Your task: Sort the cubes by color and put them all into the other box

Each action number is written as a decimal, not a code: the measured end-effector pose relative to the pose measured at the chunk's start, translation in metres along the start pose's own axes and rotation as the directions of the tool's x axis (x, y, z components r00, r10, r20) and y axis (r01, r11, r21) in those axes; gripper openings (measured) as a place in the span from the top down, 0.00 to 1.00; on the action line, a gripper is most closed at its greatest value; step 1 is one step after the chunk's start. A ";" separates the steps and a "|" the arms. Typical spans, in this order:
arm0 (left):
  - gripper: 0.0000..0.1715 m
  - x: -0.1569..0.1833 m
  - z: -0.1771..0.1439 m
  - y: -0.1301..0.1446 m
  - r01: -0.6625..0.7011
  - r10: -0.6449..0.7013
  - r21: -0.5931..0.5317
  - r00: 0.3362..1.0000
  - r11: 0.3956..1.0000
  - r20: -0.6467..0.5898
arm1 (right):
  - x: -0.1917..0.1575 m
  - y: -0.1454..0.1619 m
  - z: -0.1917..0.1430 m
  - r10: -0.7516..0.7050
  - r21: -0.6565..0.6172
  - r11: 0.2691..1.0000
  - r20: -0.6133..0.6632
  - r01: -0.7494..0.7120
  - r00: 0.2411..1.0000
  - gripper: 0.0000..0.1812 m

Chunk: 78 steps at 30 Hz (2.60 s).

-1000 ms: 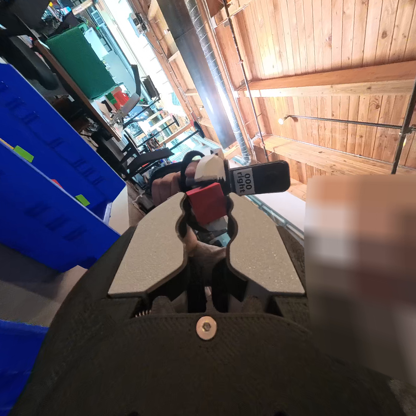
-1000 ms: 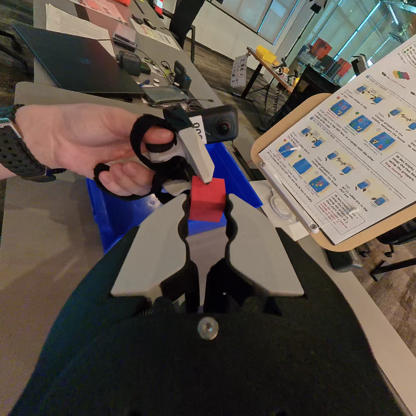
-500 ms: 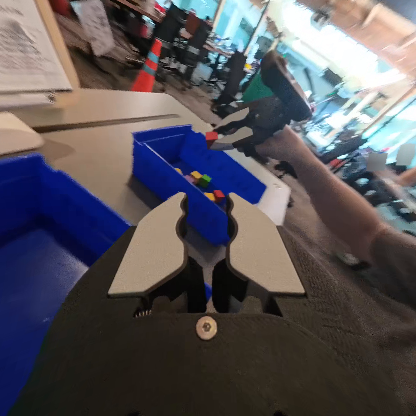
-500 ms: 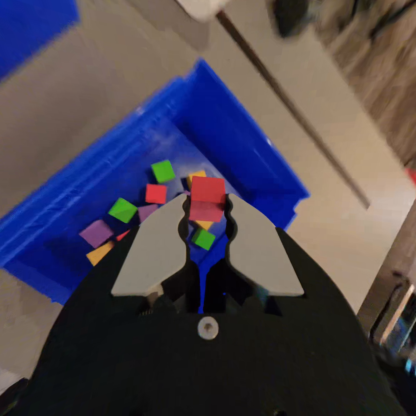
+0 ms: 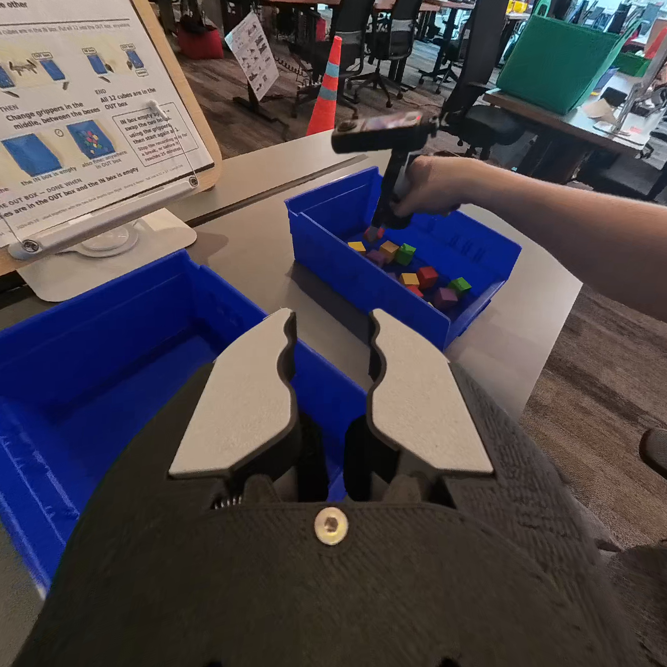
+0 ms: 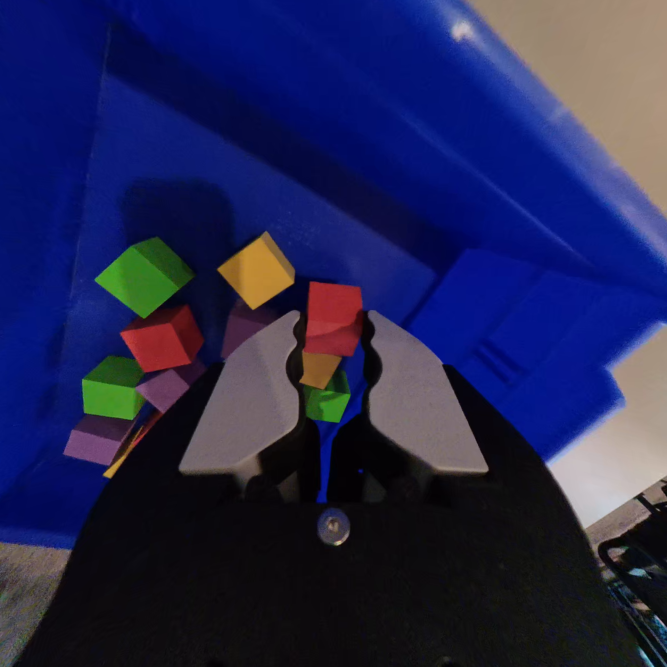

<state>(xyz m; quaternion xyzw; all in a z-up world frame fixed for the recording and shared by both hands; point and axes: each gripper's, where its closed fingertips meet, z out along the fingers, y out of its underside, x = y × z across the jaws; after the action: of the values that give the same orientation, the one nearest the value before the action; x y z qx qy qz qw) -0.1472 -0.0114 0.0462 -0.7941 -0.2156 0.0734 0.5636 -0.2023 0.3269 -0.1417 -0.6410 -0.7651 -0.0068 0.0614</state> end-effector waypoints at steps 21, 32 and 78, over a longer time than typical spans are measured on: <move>0.74 -0.023 -0.009 0.005 0.011 -0.010 -0.027 0.999 1.000 0.038 | -0.007 -0.001 -0.043 -0.048 0.112 0.992 -0.023 0.050 0.999 0.77; 0.70 -0.027 -0.010 0.001 -0.048 0.047 0.004 0.993 0.999 0.104 | -0.041 0.025 -0.164 -0.093 0.544 0.826 -0.132 0.151 0.987 0.77; 0.52 -0.057 -0.104 0.158 0.043 -0.167 0.225 0.803 0.973 0.572 | -0.141 0.154 -0.100 0.160 0.951 0.308 -0.088 0.035 0.983 0.69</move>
<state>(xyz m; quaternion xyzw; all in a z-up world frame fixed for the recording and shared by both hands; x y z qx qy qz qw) -0.1198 -0.1683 -0.0709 -0.6582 -0.4145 0.3048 0.5496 -0.0188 0.2069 -0.0675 -0.5085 -0.5896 0.3927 0.4895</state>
